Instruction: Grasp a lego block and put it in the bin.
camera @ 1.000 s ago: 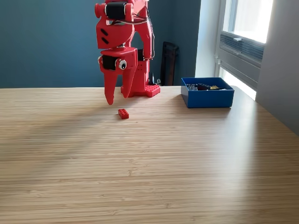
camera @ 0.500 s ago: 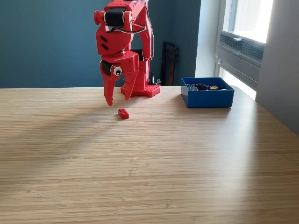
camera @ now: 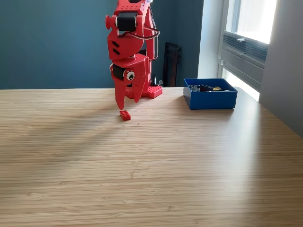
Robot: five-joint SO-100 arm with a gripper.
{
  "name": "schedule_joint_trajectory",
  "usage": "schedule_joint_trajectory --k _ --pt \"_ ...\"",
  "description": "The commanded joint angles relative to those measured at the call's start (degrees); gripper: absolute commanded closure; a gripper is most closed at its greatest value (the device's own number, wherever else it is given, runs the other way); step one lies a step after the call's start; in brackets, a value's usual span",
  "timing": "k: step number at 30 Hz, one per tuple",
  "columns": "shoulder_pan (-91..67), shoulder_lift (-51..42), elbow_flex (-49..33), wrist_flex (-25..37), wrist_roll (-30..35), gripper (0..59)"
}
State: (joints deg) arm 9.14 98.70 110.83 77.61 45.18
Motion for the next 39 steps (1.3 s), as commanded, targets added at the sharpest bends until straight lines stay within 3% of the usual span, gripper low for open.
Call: schedule_joint_trajectory --k 1,25,39 --pt "-0.26 3.43 1.41 -1.41 0.35 37.0" --pt "4.22 3.16 5.45 -4.92 -0.88 37.5" --pt "4.92 -8.35 2.55 -5.19 -0.88 38.6"
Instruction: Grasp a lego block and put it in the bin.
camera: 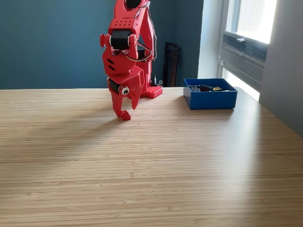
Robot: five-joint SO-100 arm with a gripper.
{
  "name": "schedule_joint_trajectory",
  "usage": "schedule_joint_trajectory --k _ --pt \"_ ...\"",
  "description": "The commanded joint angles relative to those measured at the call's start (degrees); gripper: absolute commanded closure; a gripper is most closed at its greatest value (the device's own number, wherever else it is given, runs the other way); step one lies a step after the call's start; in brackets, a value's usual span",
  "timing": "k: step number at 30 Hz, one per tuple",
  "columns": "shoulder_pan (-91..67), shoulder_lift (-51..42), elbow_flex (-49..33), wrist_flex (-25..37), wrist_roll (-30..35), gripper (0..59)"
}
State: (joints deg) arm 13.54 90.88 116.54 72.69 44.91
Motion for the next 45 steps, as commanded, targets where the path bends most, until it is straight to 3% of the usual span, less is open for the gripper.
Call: schedule_joint_trajectory --k 1,13,27,45 --pt "0.53 -0.97 -3.34 -0.26 -0.62 38.9" --pt "2.02 -2.64 -3.87 -2.99 -0.62 44.0" --pt "2.37 -2.64 -3.25 -4.13 -1.85 55.9" --pt "2.20 -1.76 -4.92 -3.87 -7.12 58.5"
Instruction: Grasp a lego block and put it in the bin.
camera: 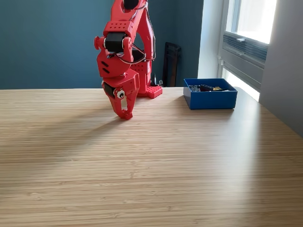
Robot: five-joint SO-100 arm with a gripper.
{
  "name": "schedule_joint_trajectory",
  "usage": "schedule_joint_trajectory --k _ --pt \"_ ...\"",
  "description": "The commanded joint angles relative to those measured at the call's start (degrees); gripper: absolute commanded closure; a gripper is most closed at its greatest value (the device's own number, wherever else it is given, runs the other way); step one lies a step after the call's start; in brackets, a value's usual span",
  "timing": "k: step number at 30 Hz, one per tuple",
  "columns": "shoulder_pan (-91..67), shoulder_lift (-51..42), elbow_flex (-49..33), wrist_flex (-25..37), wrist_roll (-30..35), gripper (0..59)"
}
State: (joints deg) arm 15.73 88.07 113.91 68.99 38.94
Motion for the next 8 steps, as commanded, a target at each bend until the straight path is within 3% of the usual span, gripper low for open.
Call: schedule_joint_trajectory --k 1,8 --pt "-0.09 1.14 -2.64 -0.09 -1.49 58.5" --pt "-2.11 1.41 -9.67 3.25 -3.78 58.5"
